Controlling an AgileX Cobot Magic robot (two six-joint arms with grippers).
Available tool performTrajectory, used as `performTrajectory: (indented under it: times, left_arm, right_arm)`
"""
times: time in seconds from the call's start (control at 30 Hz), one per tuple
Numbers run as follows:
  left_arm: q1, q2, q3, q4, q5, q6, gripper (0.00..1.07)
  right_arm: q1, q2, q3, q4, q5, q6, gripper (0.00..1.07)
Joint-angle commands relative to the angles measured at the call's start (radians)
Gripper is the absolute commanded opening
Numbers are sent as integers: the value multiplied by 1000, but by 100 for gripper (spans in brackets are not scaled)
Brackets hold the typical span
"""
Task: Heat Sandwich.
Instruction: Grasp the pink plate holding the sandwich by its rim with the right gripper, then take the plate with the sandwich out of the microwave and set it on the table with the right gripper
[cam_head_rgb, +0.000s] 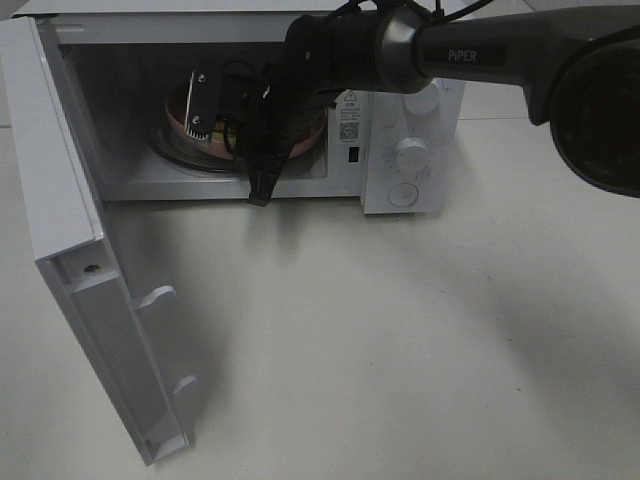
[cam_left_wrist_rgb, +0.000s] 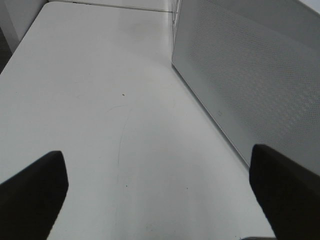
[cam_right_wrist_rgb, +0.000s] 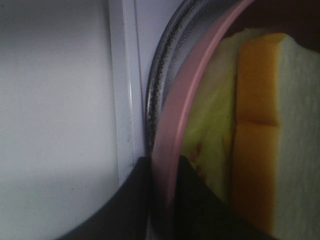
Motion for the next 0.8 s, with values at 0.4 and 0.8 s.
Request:
performTrajectory:
  times: [0.4, 0.8]
  left_arm:
    - [0, -16, 0, -8, -9, -9, 91]
    - [0, -16, 0, -8, -9, -9, 91]
  right_arm:
    - [22, -30, 4, -31, 59, 1, 0]
    - [34, -54, 4, -107, 69, -23, 0]
